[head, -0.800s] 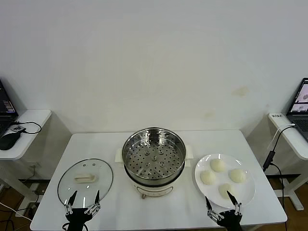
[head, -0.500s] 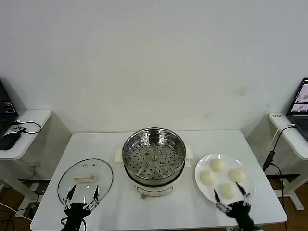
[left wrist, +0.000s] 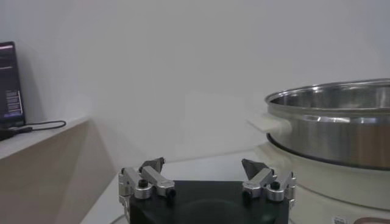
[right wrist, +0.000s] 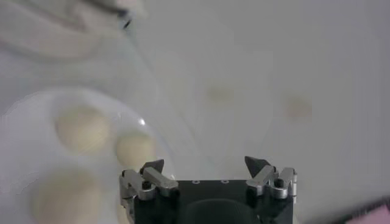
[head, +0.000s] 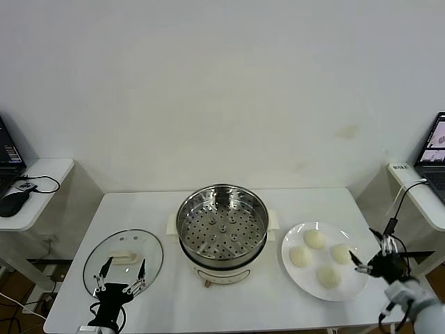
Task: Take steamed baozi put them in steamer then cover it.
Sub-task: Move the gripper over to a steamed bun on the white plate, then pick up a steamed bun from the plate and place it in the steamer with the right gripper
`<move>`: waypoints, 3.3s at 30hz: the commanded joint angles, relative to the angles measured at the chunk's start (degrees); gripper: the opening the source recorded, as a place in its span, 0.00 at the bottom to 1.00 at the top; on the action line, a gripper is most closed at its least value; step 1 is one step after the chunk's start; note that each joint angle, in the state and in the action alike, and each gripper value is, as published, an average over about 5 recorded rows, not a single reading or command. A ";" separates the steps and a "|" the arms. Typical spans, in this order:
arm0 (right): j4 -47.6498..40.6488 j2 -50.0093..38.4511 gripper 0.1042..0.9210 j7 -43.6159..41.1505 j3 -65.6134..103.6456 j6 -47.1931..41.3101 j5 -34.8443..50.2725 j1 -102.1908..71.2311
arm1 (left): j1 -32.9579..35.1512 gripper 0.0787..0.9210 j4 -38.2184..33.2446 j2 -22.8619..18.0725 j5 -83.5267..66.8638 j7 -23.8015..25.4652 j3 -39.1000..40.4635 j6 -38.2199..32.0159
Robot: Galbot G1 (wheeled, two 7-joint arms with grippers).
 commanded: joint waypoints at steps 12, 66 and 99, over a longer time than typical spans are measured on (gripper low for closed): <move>-21.03 -19.48 0.88 -22.30 -51.19 -0.68 9.15 51.69 | 0.18 0.88 -0.19 -1.19 1.78 0.20 -0.69 -0.64; -38.54 -1.55 0.70 -22.77 -87.21 -6.42 11.82 75.52 | 0.40 0.88 -0.26 -1.76 1.68 -0.04 -4.10 -2.34; -27.62 6.61 0.64 -24.05 -116.15 -1.13 37.95 123.29 | -0.03 0.88 -0.55 0.31 -2.42 0.34 -4.31 -2.52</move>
